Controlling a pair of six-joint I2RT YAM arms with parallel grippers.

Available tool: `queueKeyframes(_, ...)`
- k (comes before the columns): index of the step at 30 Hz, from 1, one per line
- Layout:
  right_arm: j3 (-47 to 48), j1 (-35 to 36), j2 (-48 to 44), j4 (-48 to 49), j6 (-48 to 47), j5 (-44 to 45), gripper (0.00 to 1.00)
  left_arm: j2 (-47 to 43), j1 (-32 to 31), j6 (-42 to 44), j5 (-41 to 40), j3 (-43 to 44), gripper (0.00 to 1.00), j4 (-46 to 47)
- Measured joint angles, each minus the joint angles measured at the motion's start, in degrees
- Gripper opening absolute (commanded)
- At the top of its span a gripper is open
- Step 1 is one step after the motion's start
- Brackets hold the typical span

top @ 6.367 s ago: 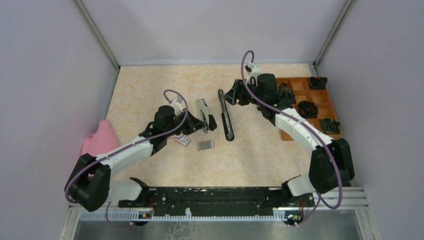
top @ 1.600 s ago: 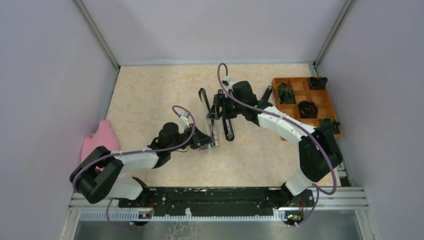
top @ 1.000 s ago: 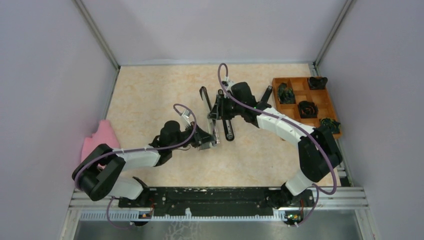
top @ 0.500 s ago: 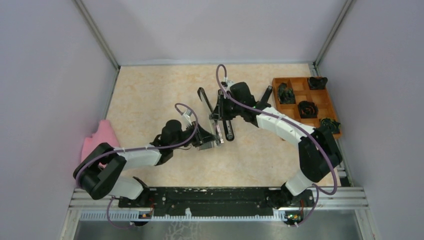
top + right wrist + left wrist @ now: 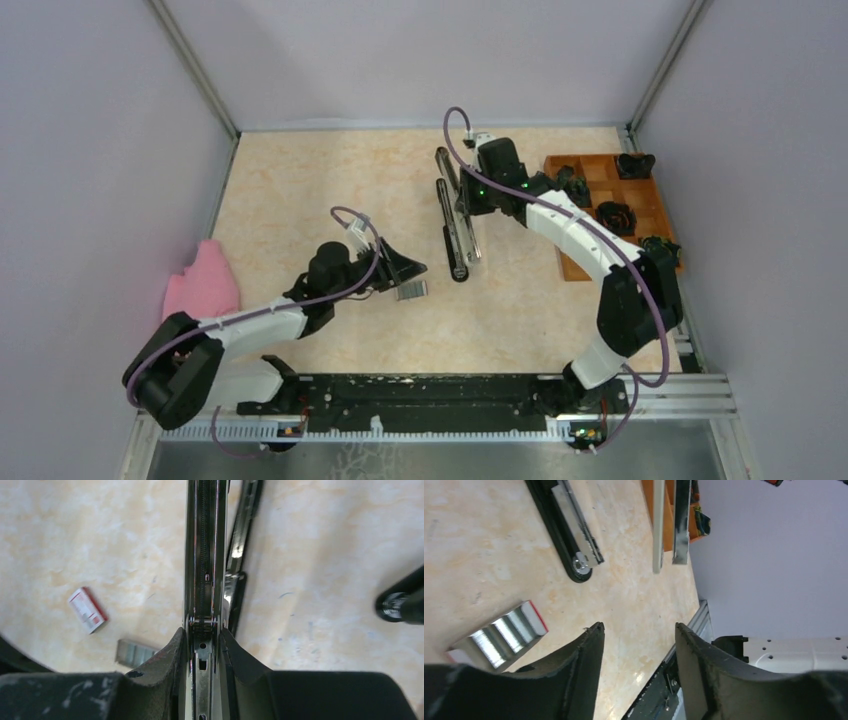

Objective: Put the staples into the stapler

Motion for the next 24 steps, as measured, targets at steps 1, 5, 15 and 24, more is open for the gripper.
queueKeyframes(1, 1.05, -0.66, 0.59, -0.59, -0.79, 1.22, 0.00, -0.90, 0.20, 0.31, -0.50, -0.28, 0.65, -0.70)
queueKeyframes(5, 3.52, -2.14, 3.72, -1.88, -3.08, 5.42, 0.00, -6.32, 1.46, 2.80, -4.09, -1.07, 0.74, -6.88)
queueKeyframes(15, 8.20, -2.54, 17.07, -5.33, -5.27, 10.71, 0.00, -18.32, 4.59, 9.90, -13.33, -1.05, 0.89, -21.92)
queueKeyframes(24, 10.93, -2.80, 23.78, -5.38, -4.72, 13.79, 0.00, -20.85, 7.98, 12.68, -15.06, -1.03, 0.92, -28.13)
